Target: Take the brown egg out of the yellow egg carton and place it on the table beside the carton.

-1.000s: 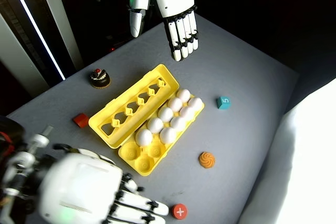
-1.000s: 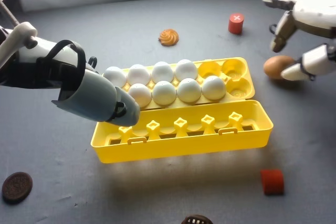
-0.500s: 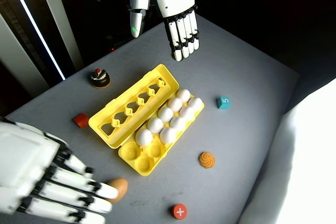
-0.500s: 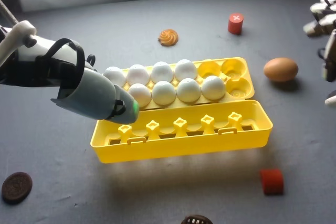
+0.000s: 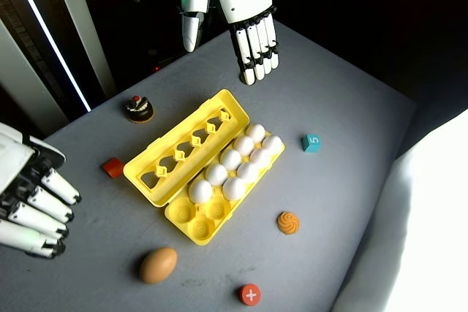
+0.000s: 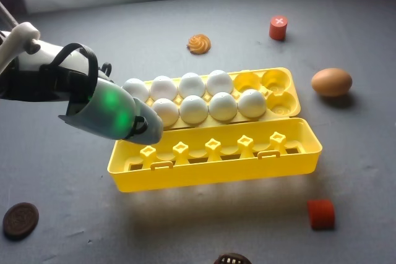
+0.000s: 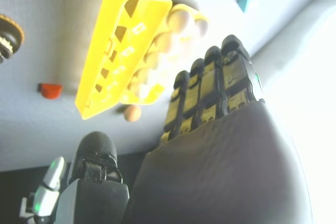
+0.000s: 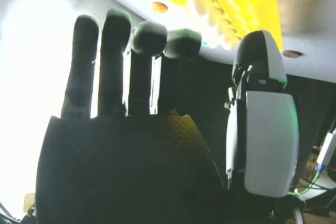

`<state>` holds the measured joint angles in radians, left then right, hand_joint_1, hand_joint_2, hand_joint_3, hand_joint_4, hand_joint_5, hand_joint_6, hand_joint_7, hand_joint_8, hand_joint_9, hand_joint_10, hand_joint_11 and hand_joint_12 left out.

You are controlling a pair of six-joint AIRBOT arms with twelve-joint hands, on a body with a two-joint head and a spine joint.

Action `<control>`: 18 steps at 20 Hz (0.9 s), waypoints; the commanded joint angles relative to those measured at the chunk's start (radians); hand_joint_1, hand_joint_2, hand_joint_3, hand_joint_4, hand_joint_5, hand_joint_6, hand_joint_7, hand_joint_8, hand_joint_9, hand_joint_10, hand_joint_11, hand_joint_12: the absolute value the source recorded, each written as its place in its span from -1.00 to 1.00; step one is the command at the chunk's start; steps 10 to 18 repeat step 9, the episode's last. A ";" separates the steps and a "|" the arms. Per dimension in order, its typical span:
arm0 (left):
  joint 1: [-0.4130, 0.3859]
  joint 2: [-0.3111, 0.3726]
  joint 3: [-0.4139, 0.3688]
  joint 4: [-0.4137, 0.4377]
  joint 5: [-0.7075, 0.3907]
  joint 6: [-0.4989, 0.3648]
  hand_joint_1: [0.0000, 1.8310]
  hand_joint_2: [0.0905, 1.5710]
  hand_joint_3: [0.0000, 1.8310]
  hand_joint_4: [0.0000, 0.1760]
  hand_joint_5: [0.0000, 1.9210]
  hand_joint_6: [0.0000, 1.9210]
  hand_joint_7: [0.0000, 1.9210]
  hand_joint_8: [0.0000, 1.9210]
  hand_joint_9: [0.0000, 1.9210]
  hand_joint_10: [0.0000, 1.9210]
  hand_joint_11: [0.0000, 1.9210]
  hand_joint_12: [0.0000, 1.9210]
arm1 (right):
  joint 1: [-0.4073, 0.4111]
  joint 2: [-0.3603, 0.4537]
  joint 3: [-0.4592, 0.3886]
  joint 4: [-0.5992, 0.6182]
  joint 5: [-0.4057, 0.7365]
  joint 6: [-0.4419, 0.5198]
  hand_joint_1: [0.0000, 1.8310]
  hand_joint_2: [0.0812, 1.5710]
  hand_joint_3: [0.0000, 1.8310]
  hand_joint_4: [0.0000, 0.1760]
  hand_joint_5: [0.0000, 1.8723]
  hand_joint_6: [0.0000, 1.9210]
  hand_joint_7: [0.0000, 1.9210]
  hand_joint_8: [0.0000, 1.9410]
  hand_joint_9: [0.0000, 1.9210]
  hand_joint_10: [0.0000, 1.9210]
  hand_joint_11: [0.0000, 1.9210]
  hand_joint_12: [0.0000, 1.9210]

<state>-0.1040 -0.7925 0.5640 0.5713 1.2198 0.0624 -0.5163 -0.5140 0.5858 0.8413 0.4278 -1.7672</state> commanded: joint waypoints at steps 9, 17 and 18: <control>-0.010 0.004 -0.004 0.060 -0.029 -0.007 -1.00 0.50 -1.00 -1.00 -0.96 -1.00 -0.98 -0.99 -1.00 -1.00 -1.00 -1.00 | 0.003 0.021 -0.026 0.148 0.163 -0.002 0.40 0.74 -1.00 0.00 0.64 1.00 0.69 1.00 0.76 1.00 0.91 1.00; -0.010 0.004 -0.004 0.060 -0.029 -0.007 -1.00 0.50 -1.00 -1.00 -0.96 -1.00 -0.98 -0.99 -1.00 -1.00 -1.00 -1.00 | 0.003 0.021 -0.026 0.148 0.163 -0.002 0.40 0.74 -1.00 0.00 0.64 1.00 0.69 1.00 0.76 1.00 0.91 1.00; -0.010 0.004 -0.004 0.060 -0.029 -0.007 -1.00 0.50 -1.00 -1.00 -0.96 -1.00 -0.98 -0.99 -1.00 -1.00 -1.00 -1.00 | 0.003 0.021 -0.026 0.148 0.163 -0.002 0.40 0.74 -1.00 0.00 0.64 1.00 0.69 1.00 0.76 1.00 0.91 1.00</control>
